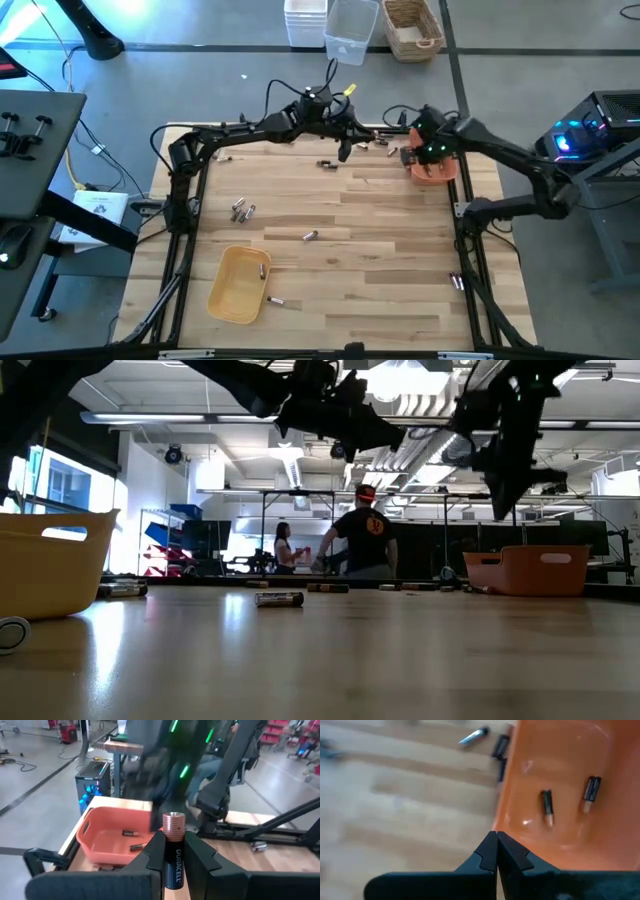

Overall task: Sort batteries
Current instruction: Put the black battery into the orange bin, then put the silver battery into the yellow bin

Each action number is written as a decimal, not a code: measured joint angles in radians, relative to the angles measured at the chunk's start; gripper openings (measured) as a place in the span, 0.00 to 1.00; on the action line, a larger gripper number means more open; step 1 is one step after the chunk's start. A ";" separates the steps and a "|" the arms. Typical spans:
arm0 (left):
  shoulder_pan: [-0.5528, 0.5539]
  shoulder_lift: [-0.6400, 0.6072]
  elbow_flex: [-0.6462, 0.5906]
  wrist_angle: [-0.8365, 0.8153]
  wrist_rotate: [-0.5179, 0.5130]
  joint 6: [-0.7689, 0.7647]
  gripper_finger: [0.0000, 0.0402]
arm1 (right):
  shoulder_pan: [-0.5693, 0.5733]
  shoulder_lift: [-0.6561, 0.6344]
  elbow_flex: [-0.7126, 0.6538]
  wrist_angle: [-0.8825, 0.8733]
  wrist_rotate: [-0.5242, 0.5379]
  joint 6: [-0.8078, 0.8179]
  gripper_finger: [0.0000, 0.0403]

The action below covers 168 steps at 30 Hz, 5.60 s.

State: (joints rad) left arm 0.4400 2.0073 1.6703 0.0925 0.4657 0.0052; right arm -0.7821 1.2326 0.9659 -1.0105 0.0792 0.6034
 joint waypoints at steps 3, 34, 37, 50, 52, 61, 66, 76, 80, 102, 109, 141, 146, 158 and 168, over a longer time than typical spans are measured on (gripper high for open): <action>-0.006 0.000 0.000 -0.002 0.020 -0.018 0.08 | -0.030 0.042 -0.097 0.093 0.027 0.026 0.00; 0.019 0.000 0.000 -0.017 0.026 -0.020 0.08 | 0.188 0.212 -0.155 0.448 -0.195 0.208 0.00; 0.027 -0.001 -0.005 -0.020 0.026 0.000 0.08 | 0.233 0.197 -0.149 0.475 -0.216 0.252 0.00; -0.011 0.139 0.003 0.320 0.034 -0.169 0.03 | 0.268 -0.116 0.212 0.066 0.116 0.247 0.00; -0.028 0.193 -0.002 0.288 -0.017 -0.157 0.01 | 0.267 -0.135 0.275 0.052 0.153 0.242 0.00; -0.072 0.338 0.179 0.203 -0.031 -0.166 0.01 | 0.267 -0.127 0.416 0.019 0.226 0.171 0.00; -0.073 0.381 0.195 0.176 -0.063 -0.132 0.01 | 0.268 -0.125 0.423 -0.001 0.229 0.155 0.00; -0.057 0.351 0.197 0.106 -0.046 -0.175 0.00 | 0.267 -0.125 0.424 -0.001 0.218 0.102 0.00; -0.016 0.225 0.198 0.032 0.086 -0.227 0.01 | 0.266 -0.121 0.424 0.019 0.201 0.044 0.00; -0.147 -0.431 -0.375 -0.996 -0.014 -0.168 0.27 | 0.186 -0.114 0.137 0.475 -0.246 -0.182 0.36; -0.297 -0.617 -0.642 -1.058 -0.380 -0.375 0.35 | 0.224 -0.113 0.057 0.623 -0.347 -0.166 0.41; -0.184 -0.455 -0.859 -0.919 -0.497 -0.596 0.49 | 0.281 -0.066 0.019 0.698 -0.237 0.045 0.41; -0.185 -0.447 -0.889 -0.905 -0.474 -0.636 0.43 | 0.281 -0.066 0.019 0.696 -0.253 0.013 0.41; -0.190 -0.470 -0.900 -0.867 -0.423 -0.608 0.07 | 0.281 -0.066 0.020 0.694 -0.263 -0.037 0.41; -0.276 -0.763 -0.725 -0.912 -0.450 -0.467 0.07 | 0.281 -0.066 0.020 0.694 -0.278 -0.055 0.41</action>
State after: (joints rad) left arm 0.1644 1.2439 0.9458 -0.8196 0.0152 -0.4614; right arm -0.5011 1.1664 0.9859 -0.3168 -0.1993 0.5486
